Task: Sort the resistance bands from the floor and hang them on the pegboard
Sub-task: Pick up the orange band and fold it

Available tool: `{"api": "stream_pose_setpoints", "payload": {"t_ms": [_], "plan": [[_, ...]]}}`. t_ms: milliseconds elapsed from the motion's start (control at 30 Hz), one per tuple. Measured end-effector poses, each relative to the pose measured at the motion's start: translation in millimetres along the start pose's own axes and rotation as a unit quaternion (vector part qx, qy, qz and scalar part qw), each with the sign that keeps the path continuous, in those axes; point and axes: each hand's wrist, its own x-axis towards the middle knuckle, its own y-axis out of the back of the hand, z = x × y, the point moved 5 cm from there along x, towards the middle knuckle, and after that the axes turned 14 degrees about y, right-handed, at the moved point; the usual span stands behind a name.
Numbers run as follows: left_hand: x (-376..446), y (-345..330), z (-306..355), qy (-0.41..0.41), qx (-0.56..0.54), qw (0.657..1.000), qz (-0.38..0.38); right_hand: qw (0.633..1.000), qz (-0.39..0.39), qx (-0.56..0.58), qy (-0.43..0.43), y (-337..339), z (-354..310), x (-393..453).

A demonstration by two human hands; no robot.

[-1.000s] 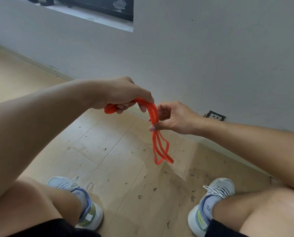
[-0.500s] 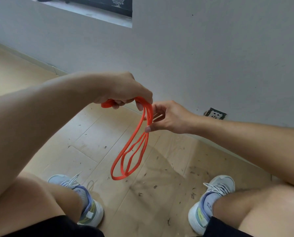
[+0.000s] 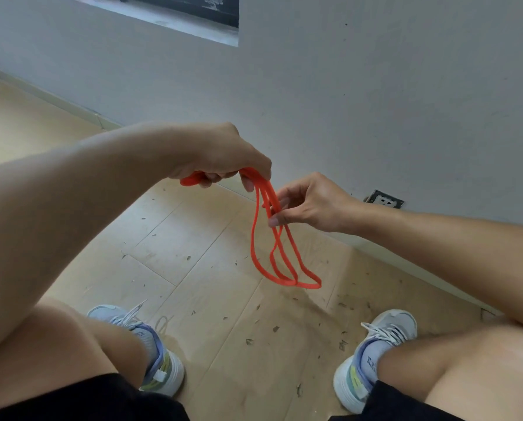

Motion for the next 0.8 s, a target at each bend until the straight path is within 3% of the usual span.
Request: {"api": "stream_pose_setpoints", "payload": {"t_ms": [500, 800], "plan": [[5, 1, 4, -0.013, -0.047, 0.997, 0.052, 0.997, 0.062, -0.051, 0.003, 0, -2, -1], [1, -1, 9, -0.045, -0.077, 0.995, 0.045, 0.997, 0.044, -0.055, -0.011, -10, -5, 0]]}}
